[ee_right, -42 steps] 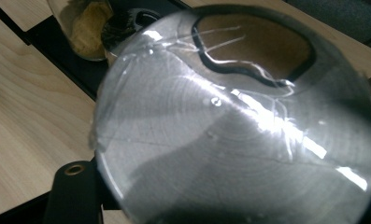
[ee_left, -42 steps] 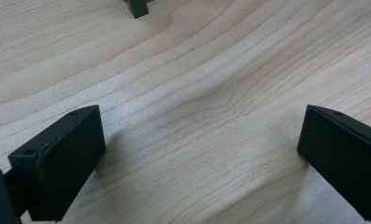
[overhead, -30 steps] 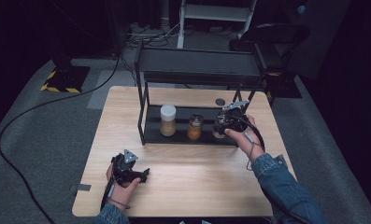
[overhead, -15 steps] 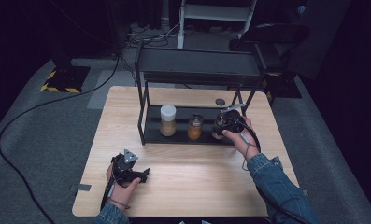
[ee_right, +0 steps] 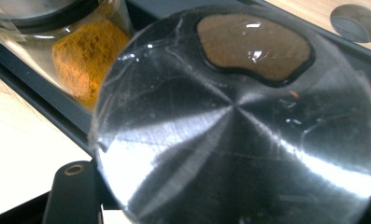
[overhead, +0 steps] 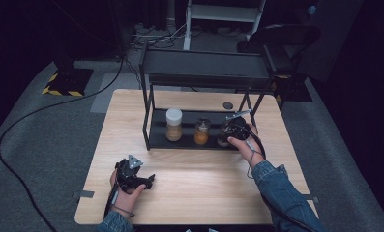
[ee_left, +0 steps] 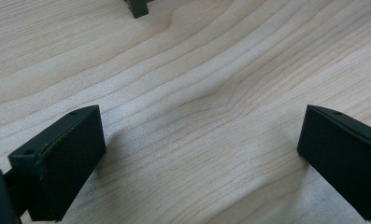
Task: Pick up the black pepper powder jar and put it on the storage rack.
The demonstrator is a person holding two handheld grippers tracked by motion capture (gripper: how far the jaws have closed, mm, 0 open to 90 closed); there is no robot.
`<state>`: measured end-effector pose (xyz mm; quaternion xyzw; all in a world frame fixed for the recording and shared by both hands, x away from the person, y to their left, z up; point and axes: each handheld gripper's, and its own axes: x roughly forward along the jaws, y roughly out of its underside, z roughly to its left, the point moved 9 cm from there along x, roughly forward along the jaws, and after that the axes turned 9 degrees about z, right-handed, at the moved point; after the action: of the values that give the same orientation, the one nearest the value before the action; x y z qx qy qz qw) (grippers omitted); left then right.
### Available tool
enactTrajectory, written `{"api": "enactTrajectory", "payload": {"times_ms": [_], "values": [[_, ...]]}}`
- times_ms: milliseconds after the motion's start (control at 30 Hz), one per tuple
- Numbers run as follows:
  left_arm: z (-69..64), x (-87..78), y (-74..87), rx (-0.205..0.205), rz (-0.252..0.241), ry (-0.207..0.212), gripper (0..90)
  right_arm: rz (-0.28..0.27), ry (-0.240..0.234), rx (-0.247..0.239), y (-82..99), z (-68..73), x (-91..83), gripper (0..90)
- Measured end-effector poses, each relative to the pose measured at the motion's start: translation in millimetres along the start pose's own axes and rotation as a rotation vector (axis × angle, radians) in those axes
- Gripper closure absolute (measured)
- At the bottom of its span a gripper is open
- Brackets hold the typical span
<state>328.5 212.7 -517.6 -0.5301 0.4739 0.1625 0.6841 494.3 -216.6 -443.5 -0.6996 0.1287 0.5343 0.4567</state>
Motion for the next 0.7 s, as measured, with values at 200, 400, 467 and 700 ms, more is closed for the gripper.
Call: {"api": "enactTrajectory", "payload": {"times_ms": [200, 400, 467, 700], "values": [[0.0, 0.0, 0.0, 0.001, 0.000, 0.000, 0.9, -0.012, 0.002, 0.006, 1.3, 0.6, 2.8, 31.5], [0.0, 0.0, 0.0, 0.001, 0.000, 0.000, 0.9, -0.006, -0.009, 0.017, 0.7, 0.5, 1.7, 18.6], [0.0, 0.0, 0.0, 0.001, 0.000, 0.000, 0.9, -0.002, -0.014, 0.017, 0.3, 0.5, 0.6, 17.9], [0.0, 0.0, 0.0, 0.001, 0.000, 0.000, 0.9, -0.042, -0.005, 0.002, -0.2, 4.1, -24.2, 13.3]]}}
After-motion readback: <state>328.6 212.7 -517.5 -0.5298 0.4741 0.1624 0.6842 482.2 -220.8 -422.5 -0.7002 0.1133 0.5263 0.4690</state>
